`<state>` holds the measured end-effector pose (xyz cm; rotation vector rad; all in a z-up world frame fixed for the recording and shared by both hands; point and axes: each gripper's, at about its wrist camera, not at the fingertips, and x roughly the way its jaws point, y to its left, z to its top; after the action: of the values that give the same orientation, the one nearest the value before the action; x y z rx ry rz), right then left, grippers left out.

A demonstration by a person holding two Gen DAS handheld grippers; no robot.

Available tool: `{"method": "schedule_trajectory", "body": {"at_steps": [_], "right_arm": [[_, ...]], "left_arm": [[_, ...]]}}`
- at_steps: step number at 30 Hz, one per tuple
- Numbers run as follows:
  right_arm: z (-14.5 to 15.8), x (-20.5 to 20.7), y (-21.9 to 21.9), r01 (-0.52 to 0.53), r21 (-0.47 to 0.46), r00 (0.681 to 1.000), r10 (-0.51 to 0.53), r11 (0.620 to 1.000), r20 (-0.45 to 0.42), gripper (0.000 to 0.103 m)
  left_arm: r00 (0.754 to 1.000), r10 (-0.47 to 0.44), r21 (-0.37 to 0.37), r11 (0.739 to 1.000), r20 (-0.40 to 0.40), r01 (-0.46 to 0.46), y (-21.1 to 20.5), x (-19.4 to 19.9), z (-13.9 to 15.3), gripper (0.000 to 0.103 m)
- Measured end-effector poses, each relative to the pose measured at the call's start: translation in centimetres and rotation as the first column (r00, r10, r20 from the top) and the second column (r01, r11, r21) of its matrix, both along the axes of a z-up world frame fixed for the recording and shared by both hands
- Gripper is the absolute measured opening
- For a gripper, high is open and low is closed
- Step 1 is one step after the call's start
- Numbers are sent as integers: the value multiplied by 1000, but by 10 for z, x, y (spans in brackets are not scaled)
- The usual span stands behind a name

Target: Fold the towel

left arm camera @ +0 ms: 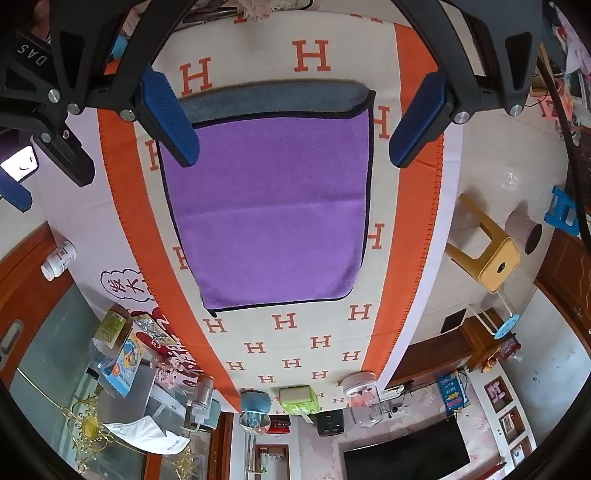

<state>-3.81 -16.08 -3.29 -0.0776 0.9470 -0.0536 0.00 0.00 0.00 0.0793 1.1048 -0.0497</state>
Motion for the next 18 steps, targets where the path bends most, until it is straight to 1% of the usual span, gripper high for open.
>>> {"method": "schedule_trajectory", "body": {"at_steps": [2, 7, 18], "right_arm": [[0, 0, 0, 1, -5, 1000, -1, 1000, -3, 99], [0, 0, 0, 0, -3, 1000, 0, 1000, -5, 99], [0, 0, 0, 0, -2, 1000, 0, 1000, -8, 99]], "left_arm": [[1000, -1, -12, 1000, 4, 1, 0, 0, 0, 102], [1000, -4, -10, 1000, -2, 4, 4, 0, 4, 102], [1000, -1, -8, 1000, -6, 1, 2, 0, 3, 102]]}}
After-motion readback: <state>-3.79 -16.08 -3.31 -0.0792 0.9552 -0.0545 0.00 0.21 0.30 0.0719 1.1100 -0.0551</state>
